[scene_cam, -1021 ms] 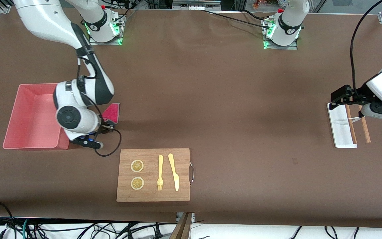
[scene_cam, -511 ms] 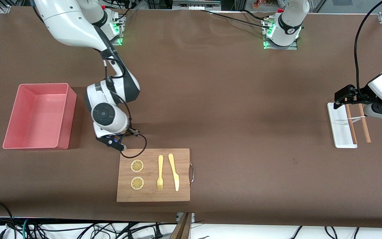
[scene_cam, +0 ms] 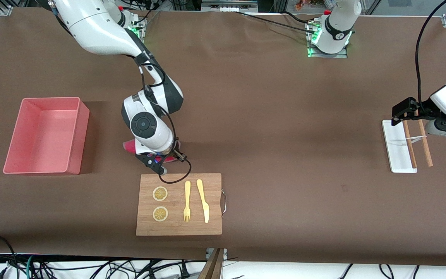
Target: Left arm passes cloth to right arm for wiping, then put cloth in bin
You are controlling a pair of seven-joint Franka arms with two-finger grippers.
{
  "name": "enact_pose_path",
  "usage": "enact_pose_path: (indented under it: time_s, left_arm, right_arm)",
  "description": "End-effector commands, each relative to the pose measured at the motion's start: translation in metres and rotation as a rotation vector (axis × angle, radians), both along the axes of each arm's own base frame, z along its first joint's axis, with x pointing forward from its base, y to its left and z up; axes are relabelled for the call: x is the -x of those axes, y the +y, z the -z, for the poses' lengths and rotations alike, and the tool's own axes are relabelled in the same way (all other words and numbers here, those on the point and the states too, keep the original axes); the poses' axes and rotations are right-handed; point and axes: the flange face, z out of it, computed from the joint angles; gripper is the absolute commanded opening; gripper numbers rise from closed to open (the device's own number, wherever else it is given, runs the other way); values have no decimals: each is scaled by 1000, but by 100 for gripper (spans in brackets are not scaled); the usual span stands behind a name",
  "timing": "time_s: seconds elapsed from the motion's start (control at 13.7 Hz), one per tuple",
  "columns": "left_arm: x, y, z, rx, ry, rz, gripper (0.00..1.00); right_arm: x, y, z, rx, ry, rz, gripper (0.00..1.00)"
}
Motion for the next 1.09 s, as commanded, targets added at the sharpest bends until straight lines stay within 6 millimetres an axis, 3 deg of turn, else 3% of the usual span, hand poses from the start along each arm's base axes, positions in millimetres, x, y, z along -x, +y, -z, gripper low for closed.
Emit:
enact_pose_path:
  time_s: [0.0,0.15,0.29,0.51,0.73,1.02]
  left_arm:
    - [5,0,-10,-35,21,14,100]
    - [10,5,-9,-31,62,5,100]
    - [27,6,-31,-48,39,-9,100]
    - [46,-10,-25,-69,59,-13,100]
    - [55,-14,-20,-17,51,-19,100]
    - [53,-19,-11,-10,6,0,100]
  right_arm:
    - [-6,22,-18,-95,3,66,0]
    - [-3,35,-25,-136,-6,108,0]
    - [-4,46,-33,-190,-41,175,0]
    - [-10,45,-52,-236,-24,207,0]
    - [-11,22,-50,-184,49,129,0]
    - [-8,-30,-60,-108,197,-41,0]
